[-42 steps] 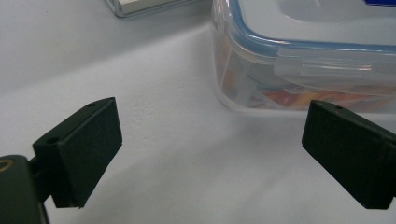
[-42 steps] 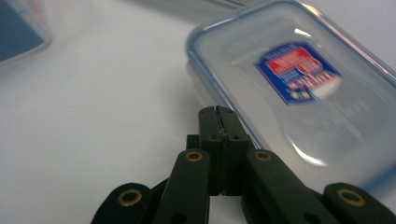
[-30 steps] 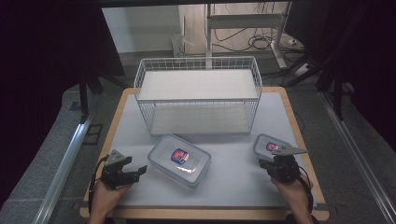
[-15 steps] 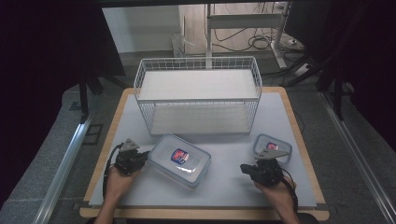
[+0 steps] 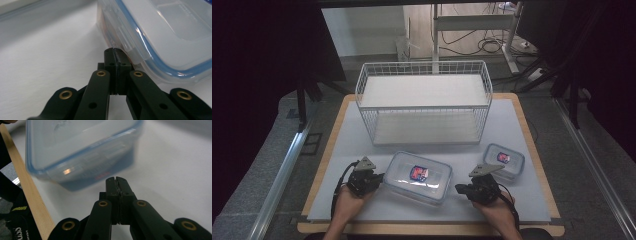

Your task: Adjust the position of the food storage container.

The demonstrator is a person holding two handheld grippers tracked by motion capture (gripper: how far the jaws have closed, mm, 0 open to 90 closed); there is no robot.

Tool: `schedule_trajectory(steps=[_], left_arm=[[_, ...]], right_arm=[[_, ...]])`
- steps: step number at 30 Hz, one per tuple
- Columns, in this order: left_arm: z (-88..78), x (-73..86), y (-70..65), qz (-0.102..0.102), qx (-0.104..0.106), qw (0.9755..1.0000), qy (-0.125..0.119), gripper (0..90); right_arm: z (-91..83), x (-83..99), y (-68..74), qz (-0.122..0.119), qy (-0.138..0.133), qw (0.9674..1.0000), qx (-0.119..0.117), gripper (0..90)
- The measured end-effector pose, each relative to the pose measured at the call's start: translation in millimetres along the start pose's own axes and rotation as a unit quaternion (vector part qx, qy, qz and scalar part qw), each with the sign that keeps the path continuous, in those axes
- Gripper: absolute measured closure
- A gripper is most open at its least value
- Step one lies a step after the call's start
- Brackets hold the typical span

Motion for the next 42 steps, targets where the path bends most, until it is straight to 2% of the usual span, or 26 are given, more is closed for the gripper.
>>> schedule_trajectory(steps=[3,4,6,10,12,15,18,20,22,25,26,28,30,32,35,37,38,42], left_arm=[[1.2,-0.3,-6.1,0.007,-0.007,0.9999,0.003,89.8],[1.1,0.3,-10.1,0.002,0.002,1.0000,0.005,89.8],[1.0,1.0,-11.7,0.000,0.006,1.0000,0.004,89.8],[-1.6,3.9,-16.9,-0.006,0.010,0.9999,0.007,89.8],[-4.2,6.8,-20.4,-0.020,0.017,0.9996,0.005,89.8],[-5.5,8.6,-23.6,-0.023,0.020,0.9995,0.007,89.8],[-6.2,10.6,-28.9,-0.019,0.025,0.9995,0.010,89.8],[-6.3,10.7,-30.5,-0.012,0.022,0.9996,0.012,89.7],[-6.1,10.8,-30.3,-0.014,0.024,0.9995,0.011,89.7],[-5.2,10.0,-30.8,-0.015,0.022,0.9996,0.011,89.8],[-4.7,9.2,-31.2,-0.013,0.020,0.9996,0.012,89.8],[-1.6,6.2,-33.4,-0.009,0.023,0.9996,0.012,89.8],[-0.1,5.0,-33.9,-0.008,0.022,0.9996,0.013,89.8],[3.7,2.7,-32.9,-0.005,0.011,0.9997,0.019,89.8],[8.9,-0.2,-28.1,-0.011,0.000,0.9997,0.024,89.8],[9.2,-2.2,-25.9,-0.014,-0.007,0.9996,0.022,89.8],[10.0,-3.9,-23.7,-0.016,-0.018,0.9995,0.022,89.8],[11.6,-6.2,-18.8,-0.024,-0.025,0.9992,0.021,89.8]], right_arm=[[-1.3,-0.6,-1.2,0.002,-0.004,1.0000,0.003,89.5],[-2.6,-0.9,-2.7,0.002,-0.007,0.9999,0.007,89.6],[-4.5,-1.1,-5.4,0.005,-0.008,0.9998,0.016,89.6],[-3.9,-1.6,-9.1,0.012,-0.009,0.9997,0.019,89.7],[-2.5,-4.2,-12.9,0.017,-0.014,0.9994,0.028,89.7],[-1.8,-6.3,-15.7,0.018,-0.015,0.9991,0.035,89.8],[-0.7,-6.0,-18.7,0.023,-0.002,0.9989,0.040,89.7],[2.4,-1.5,-17.6,0.025,0.022,0.9988,0.035,89.7],[5.7,5.0,-9.6,0.017,0.038,0.9987,0.029,89.7],[7.3,5.4,-5.1,0.008,0.043,0.9984,0.036,89.8],[7.7,3.9,-5.1,0.004,0.041,0.9980,0.048,89.8],[7.2,-1.9,-11.4,0.010,0.029,0.9976,0.062,89.9],[6.9,-3.3,-14.4,0.017,0.027,0.9974,0.065,89.9],[7.0,-6.2,-19.8,0.025,0.023,0.9972,0.067,89.9],[8.2,-8.0,-20.9,0.023,0.023,0.9970,0.070,89.9],[7.3,-7.5,-19.4,0.020,0.024,0.9971,0.069,89.9],[6.2,-5.9,-16.1,0.017,0.028,0.9973,0.065,90.0],[5.9,-3.8,-9.8,0.011,0.029,0.9976,0.062,89.9]])
Point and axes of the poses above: each handheld gripper's, and its own axes: z roughly forward along the jaws, x roughly out of its underside, y roughly to its left, the point moved 5 cm from there along z, roughly forward along the jaws, and after that the axes turned 6 degrees about y, right-handed, at the moved point
